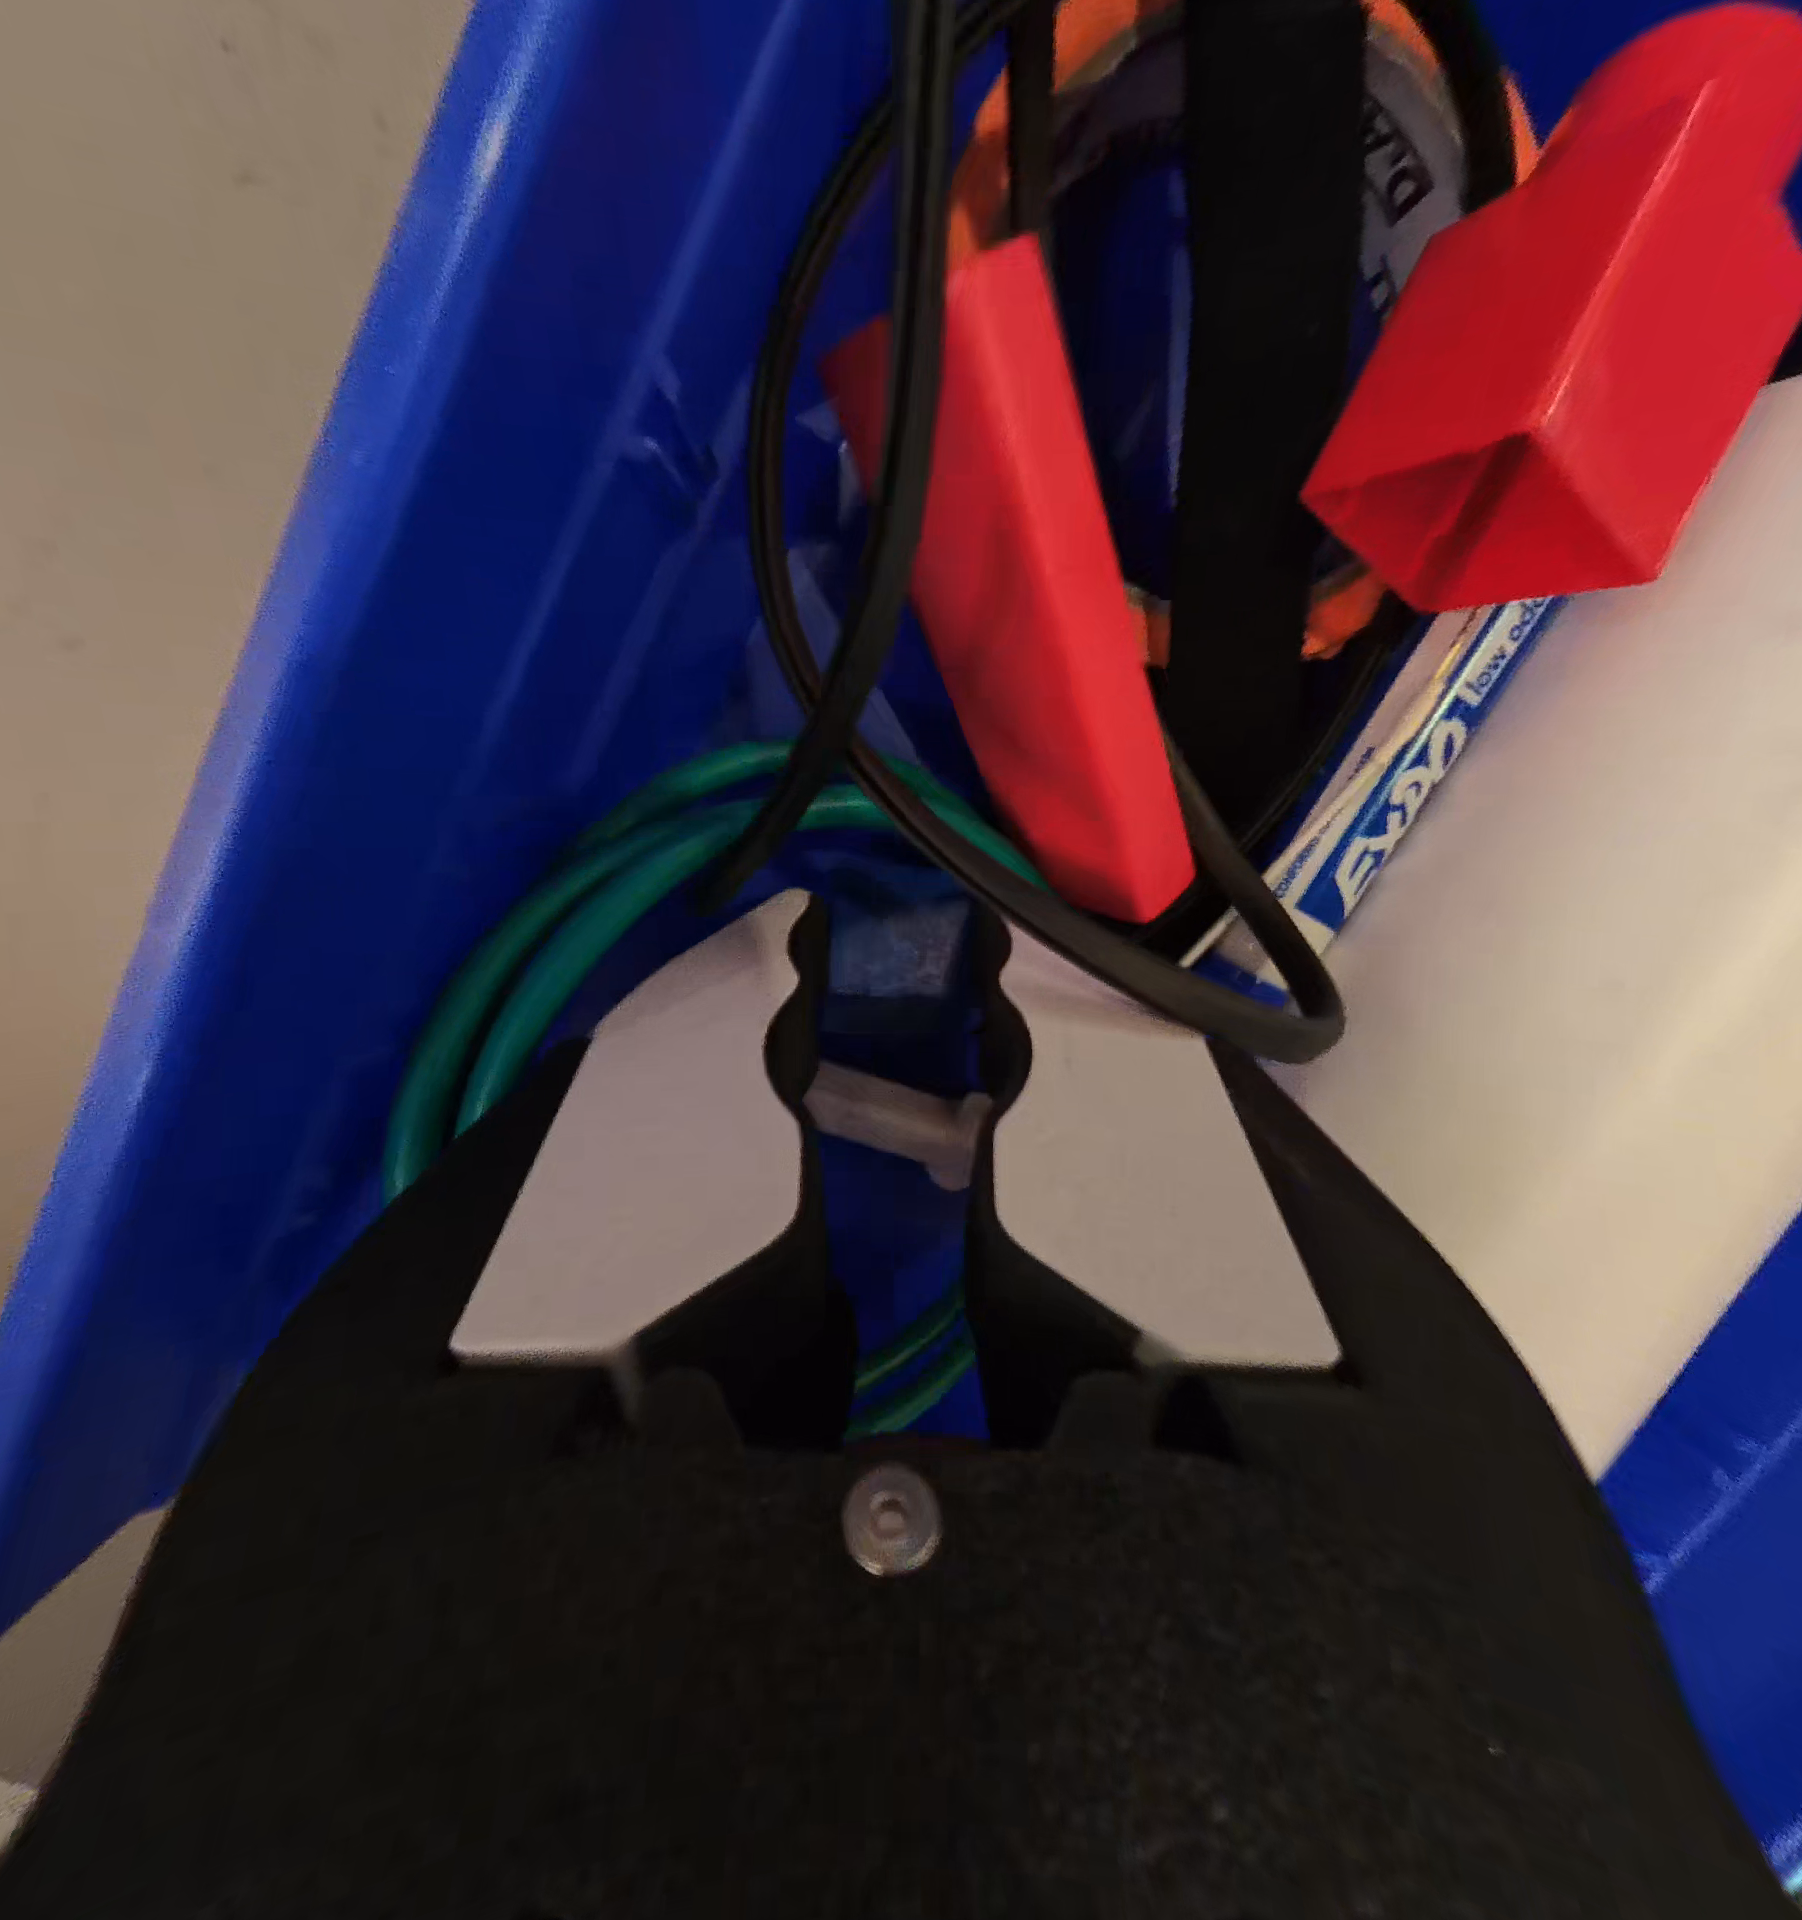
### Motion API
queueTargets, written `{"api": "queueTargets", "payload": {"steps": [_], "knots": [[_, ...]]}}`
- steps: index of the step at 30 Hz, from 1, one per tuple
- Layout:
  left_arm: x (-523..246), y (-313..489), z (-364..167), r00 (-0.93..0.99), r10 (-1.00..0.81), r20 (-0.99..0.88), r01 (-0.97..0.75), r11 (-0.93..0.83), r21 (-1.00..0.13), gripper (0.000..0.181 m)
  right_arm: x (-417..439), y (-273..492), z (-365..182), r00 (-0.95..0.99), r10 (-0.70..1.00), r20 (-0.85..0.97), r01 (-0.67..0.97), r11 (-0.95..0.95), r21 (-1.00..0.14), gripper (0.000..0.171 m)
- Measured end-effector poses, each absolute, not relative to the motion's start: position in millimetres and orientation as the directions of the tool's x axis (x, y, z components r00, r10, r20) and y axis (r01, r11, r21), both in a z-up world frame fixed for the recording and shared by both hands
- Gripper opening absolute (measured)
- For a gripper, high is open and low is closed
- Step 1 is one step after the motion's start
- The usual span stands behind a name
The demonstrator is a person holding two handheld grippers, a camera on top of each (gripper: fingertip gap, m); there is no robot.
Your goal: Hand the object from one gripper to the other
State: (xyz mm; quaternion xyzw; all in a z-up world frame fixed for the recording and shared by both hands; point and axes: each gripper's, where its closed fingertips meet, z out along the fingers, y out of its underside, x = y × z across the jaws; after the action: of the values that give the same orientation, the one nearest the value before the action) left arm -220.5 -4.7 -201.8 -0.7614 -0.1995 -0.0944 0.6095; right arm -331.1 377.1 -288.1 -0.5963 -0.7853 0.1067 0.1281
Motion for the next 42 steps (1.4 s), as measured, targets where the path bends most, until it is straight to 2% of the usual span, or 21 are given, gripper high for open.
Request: {"api": "queueTargets", "payload": {"steps": [2,4,7,11,13,15,17,20,22,25,30,33,36,38,40,42], "knots": [[-218.5,-3.3,-201.2,0.907,0.186,0.379,0.411,-0.181,-0.894,0.035,-332.1,378.0,-287.9,-0.257,0.963,0.079,0.900,0.268,-0.342,0.027],[-217.9,-3.4,-200.9,0.911,0.192,0.365,0.399,-0.187,-0.898,0.035,-330.6,379.5,-280.5,-0.257,0.963,0.078,0.889,0.268,-0.373,0.038],[-220.3,-8.3,-200.3,0.912,0.226,0.341,0.385,-0.189,-0.904,0.035,-321.0,389.8,-235.4,-0.220,0.969,0.110,0.857,0.246,-0.453,0.041],[-221.5,-20.8,-202.1,0.905,0.283,0.318,0.380,-0.201,-0.903,0.036,-299.2,366.4,-148.2,-0.216,0.966,0.143,0.649,0.251,-0.718,0.039],[-222.0,-28.5,-207.7,0.901,0.323,0.290,0.369,-0.218,-0.904,0.036,-281.5,318.6,-132.2,-0.296,0.954,0.050,0.514,0.203,-0.833,0.040],[-222.4,-35.2,-212.5,0.895,0.361,0.264,0.358,-0.227,-0.906,0.040,-257.6,245.1,-138.5,-0.469,0.875,-0.115,0.394,0.091,-0.915,0.041],[-224.2,-40.4,-216.7,0.888,0.396,0.232,0.342,-0.233,-0.910,0.045,-229.7,176.7,-163.3,-0.632,0.737,-0.241,0.371,0.014,-0.928,0.041],[-228.2,-45.1,-223.5,0.883,0.433,0.179,0.312,-0.259,-0.914,0.049,-215.0,131.2,-205.2,-0.700,0.665,-0.261,0.346,-0.004,-0.938,0.034],[-230.0,-45.2,-225.8,0.881,0.440,0.174,0.310,-0.261,-0.914,0.052,-206.1,117.8,-220.3,-0.724,0.625,-0.292,0.401,0.038,-0.915,0.039],[-230.3,-42.6,-217.4,0.885,0.426,0.186,0.302,-0.224,-0.927,0.055,-211.8,123.9,-221.3,-0.734,0.653,-0.187,0.325,0.096,-0.941,0.034],[-230.7,-60.4,-166.8,0.940,0.295,0.170,0.225,-0.165,-0.960,0.056,-219.8,135.4,-220.7,-0.712,0.658,-0.244,0.365,0.050,-0.930,0.035],[-266.3,-100.0,-146.0,0.950,0.303,0.079,0.172,-0.294,-0.940,0.055,-220.3,140.2,-222.5,-0.704,0.660,-0.263,0.380,0.037,-0.924,0.035],[-336.9,-145.8,-134.1,0.912,0.376,-0.163,0.048,-0.493,-0.869,0.054,-222.3,142.4,-223.5,-0.703,0.666,-0.251,0.375,0.047,-0.926,0.035],[-387.4,-165.3,-125.4,0.877,0.384,-0.287,-0.026,-0.560,-0.828,0.050,-224.5,141.2,-224.6,-0.705,0.657,-0.267,0.388,0.043,-0.921,0.036],[-428.3,-173.4,-141.3,0.889,0.360,-0.281,0.013,-0.634,-0.773,0.058,-227.3,139.7,-225.3,-0.705,0.650,-0.284,0.399,0.032,-0.916,0.036],[-455.4,-176.0,-181.0,0.928,0.308,-0.208,0.105,-0.753,-0.650,0.061,-229.8,138.3,-226.1,-0.706,0.643,-0.298,0.407,0.024,-0.913,0.036]]}}
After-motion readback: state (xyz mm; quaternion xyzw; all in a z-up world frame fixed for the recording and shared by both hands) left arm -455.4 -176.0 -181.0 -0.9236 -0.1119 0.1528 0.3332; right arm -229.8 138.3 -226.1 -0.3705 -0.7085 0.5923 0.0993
